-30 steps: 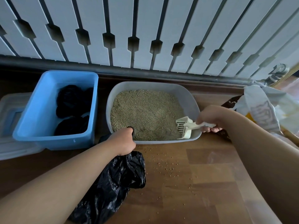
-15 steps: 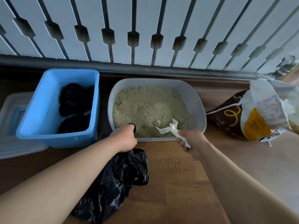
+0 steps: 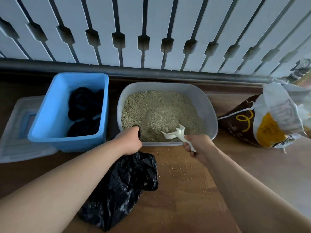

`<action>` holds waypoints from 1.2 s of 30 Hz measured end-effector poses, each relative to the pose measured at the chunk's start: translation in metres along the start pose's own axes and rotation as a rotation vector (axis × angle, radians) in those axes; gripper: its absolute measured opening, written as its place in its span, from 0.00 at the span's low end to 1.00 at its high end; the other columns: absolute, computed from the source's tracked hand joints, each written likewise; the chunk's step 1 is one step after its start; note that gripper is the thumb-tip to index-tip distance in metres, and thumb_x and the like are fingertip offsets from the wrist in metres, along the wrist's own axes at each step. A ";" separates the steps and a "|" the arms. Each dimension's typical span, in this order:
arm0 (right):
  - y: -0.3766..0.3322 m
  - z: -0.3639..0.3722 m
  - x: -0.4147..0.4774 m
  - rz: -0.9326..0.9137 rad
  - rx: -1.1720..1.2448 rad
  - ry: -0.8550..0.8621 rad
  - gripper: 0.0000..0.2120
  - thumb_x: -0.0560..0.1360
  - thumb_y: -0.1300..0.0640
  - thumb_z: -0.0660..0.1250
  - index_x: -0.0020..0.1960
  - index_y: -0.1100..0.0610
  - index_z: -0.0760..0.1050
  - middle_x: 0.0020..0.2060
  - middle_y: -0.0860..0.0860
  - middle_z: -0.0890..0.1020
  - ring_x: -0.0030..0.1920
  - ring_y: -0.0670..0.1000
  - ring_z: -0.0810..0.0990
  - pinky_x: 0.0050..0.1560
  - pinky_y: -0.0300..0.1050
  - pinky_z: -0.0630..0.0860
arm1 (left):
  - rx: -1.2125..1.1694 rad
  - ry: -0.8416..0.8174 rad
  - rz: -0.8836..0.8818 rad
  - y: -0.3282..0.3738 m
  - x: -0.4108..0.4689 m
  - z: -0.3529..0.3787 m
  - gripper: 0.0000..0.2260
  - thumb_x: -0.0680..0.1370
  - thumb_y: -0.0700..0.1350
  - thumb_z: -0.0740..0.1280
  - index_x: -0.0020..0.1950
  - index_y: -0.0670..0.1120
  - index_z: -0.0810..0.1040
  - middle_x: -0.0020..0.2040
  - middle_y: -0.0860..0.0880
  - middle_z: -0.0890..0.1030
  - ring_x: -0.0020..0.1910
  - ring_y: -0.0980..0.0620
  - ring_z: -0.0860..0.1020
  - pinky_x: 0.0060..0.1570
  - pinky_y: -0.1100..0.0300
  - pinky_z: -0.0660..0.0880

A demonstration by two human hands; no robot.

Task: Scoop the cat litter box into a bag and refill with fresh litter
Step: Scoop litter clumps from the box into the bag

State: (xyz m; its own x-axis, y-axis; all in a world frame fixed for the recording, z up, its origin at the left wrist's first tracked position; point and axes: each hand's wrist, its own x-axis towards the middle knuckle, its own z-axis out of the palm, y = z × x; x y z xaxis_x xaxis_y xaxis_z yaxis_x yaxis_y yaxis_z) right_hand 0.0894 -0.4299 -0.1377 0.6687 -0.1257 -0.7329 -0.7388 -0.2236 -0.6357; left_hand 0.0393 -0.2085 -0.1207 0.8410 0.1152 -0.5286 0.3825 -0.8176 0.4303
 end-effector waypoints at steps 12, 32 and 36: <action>0.015 0.002 -0.014 -0.165 0.139 -0.091 0.06 0.79 0.57 0.64 0.54 0.56 0.77 0.27 0.52 0.77 0.22 0.47 0.70 0.26 0.40 0.63 | -0.122 0.044 -0.046 0.002 -0.004 -0.002 0.05 0.77 0.38 0.62 0.48 0.44 0.66 0.38 0.47 0.67 0.33 0.50 0.67 0.27 0.59 0.62; -0.014 0.013 -0.019 -0.265 -0.107 -0.245 0.08 0.78 0.59 0.65 0.54 0.61 0.80 0.25 0.52 0.78 0.24 0.48 0.71 0.27 0.41 0.66 | -0.314 0.242 -0.263 -0.015 -0.085 -0.028 0.21 0.78 0.36 0.60 0.71 0.45 0.66 0.38 0.46 0.74 0.30 0.51 0.71 0.26 0.60 0.66; -0.014 0.013 -0.024 -0.280 -0.154 -0.256 0.10 0.79 0.57 0.64 0.57 0.60 0.80 0.29 0.54 0.79 0.24 0.47 0.71 0.26 0.40 0.67 | -0.339 0.313 -0.262 -0.015 -0.101 -0.026 0.16 0.78 0.36 0.61 0.65 0.46 0.72 0.36 0.46 0.75 0.27 0.52 0.70 0.24 0.62 0.64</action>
State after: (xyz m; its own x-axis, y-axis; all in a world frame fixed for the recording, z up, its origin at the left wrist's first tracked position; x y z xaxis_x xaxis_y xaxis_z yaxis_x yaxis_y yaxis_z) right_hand 0.0829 -0.4115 -0.1144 0.7854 0.2008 -0.5855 -0.4970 -0.3594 -0.7899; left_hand -0.0415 -0.1933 -0.0551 0.7546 0.4968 -0.4288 0.6541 -0.5163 0.5528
